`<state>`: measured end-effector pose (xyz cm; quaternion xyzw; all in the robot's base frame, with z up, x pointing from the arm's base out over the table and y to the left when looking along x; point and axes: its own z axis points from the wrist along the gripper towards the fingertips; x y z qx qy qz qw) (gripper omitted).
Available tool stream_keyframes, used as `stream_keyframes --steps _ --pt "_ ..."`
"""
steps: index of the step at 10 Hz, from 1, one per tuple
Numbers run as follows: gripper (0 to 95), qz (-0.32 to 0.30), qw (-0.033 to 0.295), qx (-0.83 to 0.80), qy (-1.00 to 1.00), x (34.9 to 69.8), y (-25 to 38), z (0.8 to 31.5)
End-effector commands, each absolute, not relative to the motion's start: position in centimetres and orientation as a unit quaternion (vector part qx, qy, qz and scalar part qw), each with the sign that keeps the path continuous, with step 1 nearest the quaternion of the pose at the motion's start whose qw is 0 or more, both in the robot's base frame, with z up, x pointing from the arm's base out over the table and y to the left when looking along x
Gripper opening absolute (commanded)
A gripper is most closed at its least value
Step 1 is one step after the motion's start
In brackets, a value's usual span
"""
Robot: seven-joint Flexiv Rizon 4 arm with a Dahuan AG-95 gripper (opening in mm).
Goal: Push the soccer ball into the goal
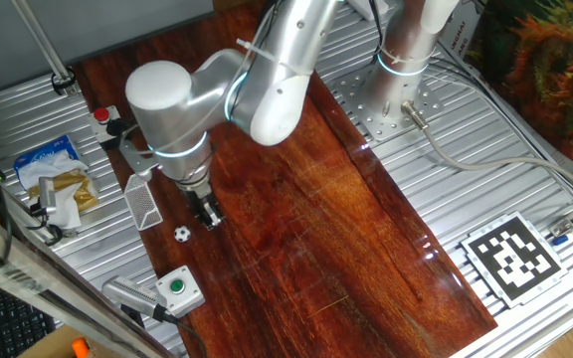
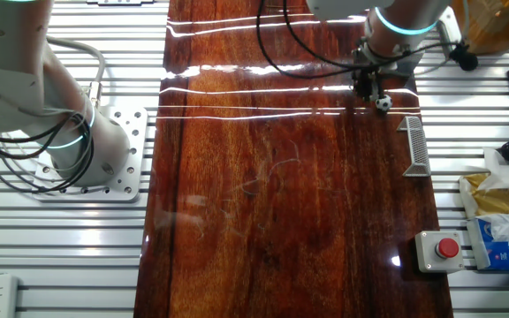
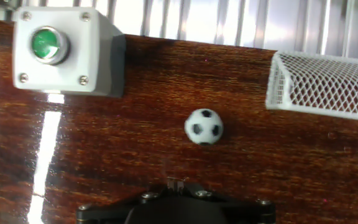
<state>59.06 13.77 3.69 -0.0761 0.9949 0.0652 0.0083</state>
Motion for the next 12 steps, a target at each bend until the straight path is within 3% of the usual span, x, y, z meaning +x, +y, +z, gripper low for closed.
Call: stream_keyframes --steps 1,7,12 --pt "0.0 0.066 0.008 -0.072 0.995 60.6 14.7 2.7" --pt "0.0 0.062 0.008 -0.075 0.995 65.3 15.8 2.4" --pt "0.0 0.062 0.008 -0.084 0.994 66.0 14.6 1.5"
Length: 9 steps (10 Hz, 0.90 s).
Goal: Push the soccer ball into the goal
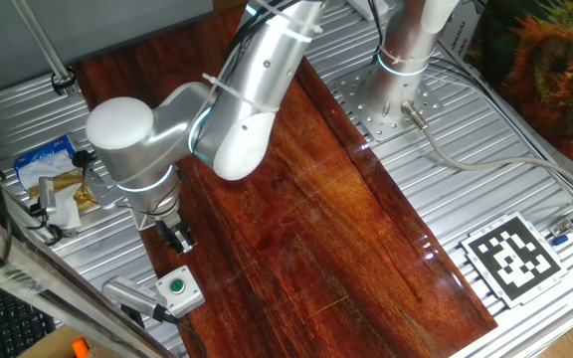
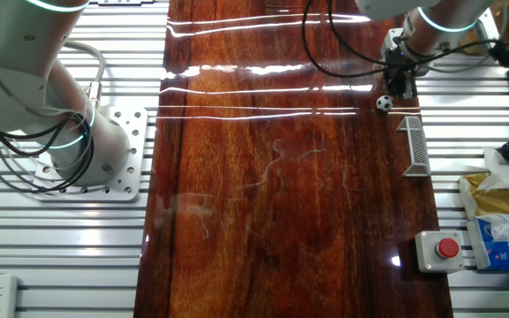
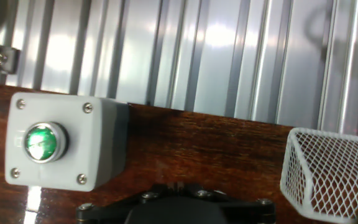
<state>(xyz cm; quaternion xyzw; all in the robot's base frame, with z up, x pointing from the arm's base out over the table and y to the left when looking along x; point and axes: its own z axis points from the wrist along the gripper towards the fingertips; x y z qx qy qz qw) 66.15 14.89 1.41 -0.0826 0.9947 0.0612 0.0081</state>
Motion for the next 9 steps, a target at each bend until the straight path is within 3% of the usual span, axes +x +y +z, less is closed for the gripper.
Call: stream_keyframes --steps 1,9 --pt "0.0 0.062 0.008 -0.087 0.994 65.7 14.2 1.6" --pt "0.0 0.06 0.008 -0.095 0.994 65.2 12.7 1.5"
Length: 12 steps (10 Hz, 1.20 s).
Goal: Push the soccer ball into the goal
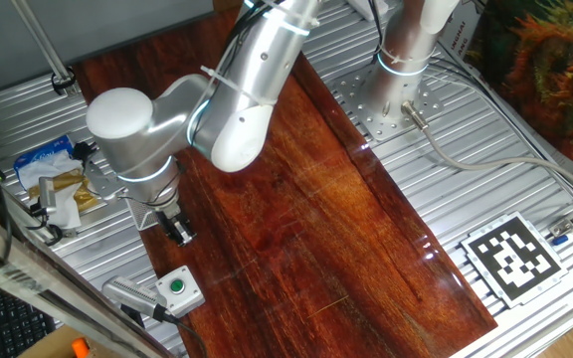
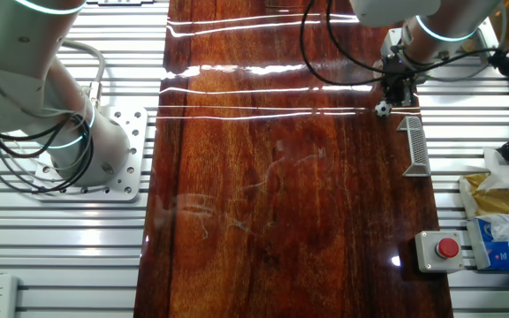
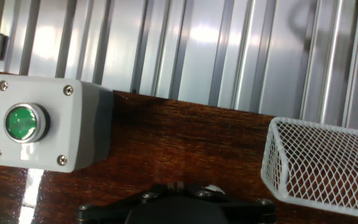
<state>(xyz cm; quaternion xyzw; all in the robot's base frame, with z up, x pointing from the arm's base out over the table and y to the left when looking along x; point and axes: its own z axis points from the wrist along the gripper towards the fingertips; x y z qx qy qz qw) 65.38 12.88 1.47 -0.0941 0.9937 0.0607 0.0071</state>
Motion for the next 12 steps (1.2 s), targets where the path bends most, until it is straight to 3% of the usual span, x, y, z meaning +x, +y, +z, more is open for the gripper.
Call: stream_keyframes --steps 1,12 --pt "0.0 0.06 0.008 -0.096 0.994 65.0 12.4 1.5" --pt "0.0 0.057 0.003 -0.112 0.992 63.2 9.6 2.5"
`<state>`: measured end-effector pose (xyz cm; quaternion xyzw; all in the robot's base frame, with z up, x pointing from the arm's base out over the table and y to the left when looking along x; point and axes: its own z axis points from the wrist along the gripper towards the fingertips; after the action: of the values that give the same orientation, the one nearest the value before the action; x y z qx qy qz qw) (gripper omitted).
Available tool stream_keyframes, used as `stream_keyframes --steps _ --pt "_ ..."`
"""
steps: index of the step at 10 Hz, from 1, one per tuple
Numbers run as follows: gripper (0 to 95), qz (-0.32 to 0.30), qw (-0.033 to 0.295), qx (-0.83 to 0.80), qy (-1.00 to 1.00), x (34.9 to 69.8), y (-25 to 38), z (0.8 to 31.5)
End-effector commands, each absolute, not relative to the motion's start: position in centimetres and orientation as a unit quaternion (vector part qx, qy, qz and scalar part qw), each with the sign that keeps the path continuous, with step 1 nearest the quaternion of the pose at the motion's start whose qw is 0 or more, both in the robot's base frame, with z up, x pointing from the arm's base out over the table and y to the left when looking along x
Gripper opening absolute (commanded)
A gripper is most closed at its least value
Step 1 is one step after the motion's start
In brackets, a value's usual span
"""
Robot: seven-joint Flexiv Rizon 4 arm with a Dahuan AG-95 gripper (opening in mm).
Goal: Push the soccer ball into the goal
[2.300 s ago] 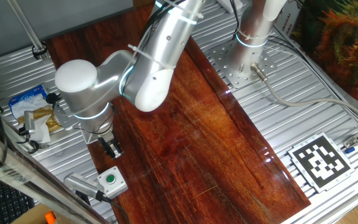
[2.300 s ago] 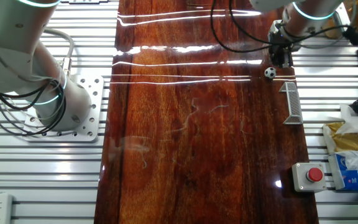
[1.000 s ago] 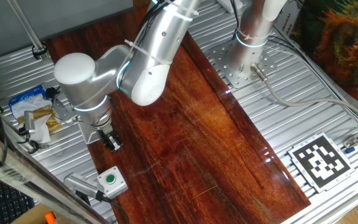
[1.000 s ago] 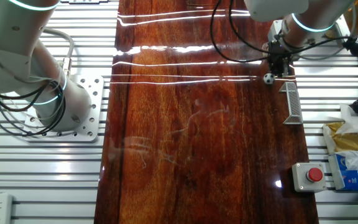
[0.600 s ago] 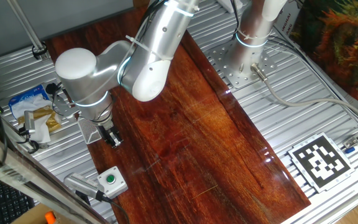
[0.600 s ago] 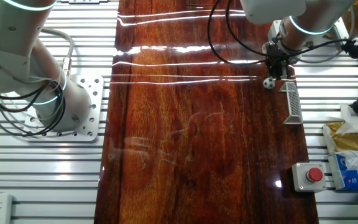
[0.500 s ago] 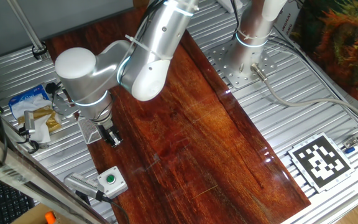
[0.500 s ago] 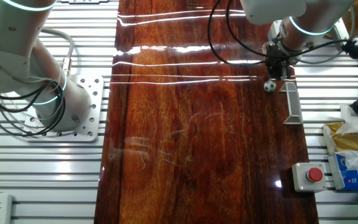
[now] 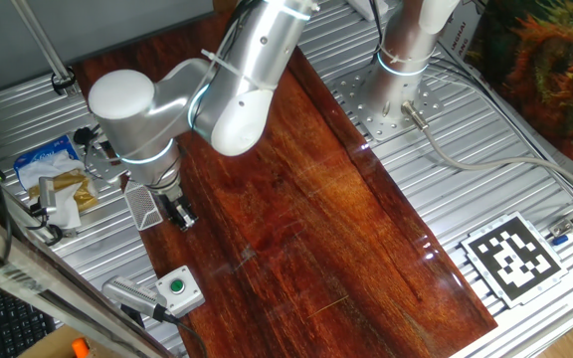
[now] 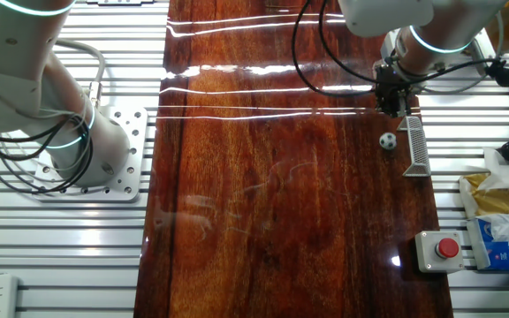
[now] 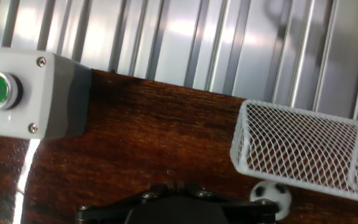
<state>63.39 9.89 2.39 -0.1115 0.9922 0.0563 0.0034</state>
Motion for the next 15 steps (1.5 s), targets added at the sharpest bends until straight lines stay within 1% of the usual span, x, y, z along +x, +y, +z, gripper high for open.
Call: stream_keyframes --steps 1,7,15 --pt "0.0 0.056 0.003 -0.115 0.992 62.9 9.3 2.5" --pt "0.0 0.053 0.005 -0.127 0.99 60.6 5.9 2.5" --pt "0.0 0.056 0.008 -0.125 0.991 60.3 5.9 2.4"
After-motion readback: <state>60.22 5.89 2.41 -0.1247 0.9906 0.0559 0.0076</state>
